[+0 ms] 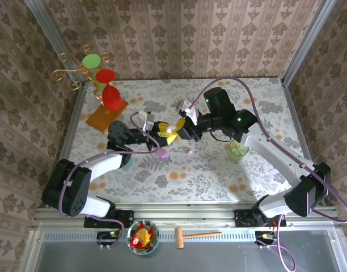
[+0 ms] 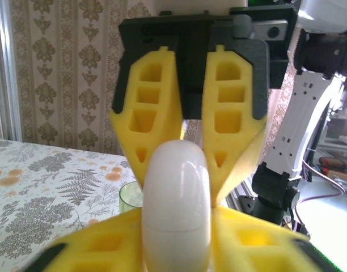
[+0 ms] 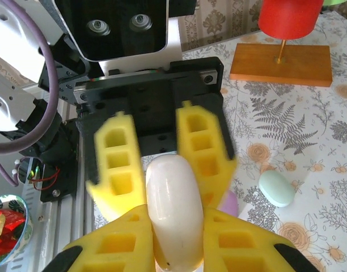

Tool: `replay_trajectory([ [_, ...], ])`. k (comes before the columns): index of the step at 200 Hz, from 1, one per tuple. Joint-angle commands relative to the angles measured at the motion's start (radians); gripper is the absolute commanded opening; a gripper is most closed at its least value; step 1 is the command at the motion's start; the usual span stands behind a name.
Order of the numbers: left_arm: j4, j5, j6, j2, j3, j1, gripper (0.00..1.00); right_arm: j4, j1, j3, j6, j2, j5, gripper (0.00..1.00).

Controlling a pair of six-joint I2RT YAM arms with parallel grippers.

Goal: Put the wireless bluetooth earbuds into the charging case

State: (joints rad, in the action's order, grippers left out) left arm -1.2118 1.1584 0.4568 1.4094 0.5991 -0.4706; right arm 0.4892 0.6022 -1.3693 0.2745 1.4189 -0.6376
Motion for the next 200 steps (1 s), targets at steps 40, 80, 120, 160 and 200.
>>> replay_trajectory([
  [40, 0.024, -0.267, -0.168, -0.041, -0.058, 0.066, 0.86, -0.226, -0.131, 0.12, -0.295, -0.037, 0.231, 0.16],
  [80, 0.368, -0.501, -0.464, -0.126, -0.052, 0.046, 0.95, -0.372, -0.265, 0.204, -0.52, 0.002, 0.349, 0.16],
  [120, 0.638, -0.723, -0.718, -0.184, -0.019, -0.062, 1.0, -0.402, -0.374, 0.222, -0.648, 0.094, 0.392, 0.16],
  [160, 0.713, -0.746, -0.764, -0.175, 0.011, -0.093, 1.0, -0.272, -0.437, 0.122, -0.71, 0.259, 0.395, 0.17],
  [200, 0.803, -0.788, -0.785, -0.134, 0.056, -0.107, 1.0, -0.259, -0.477, 0.053, -0.729, 0.426, 0.387, 0.17],
])
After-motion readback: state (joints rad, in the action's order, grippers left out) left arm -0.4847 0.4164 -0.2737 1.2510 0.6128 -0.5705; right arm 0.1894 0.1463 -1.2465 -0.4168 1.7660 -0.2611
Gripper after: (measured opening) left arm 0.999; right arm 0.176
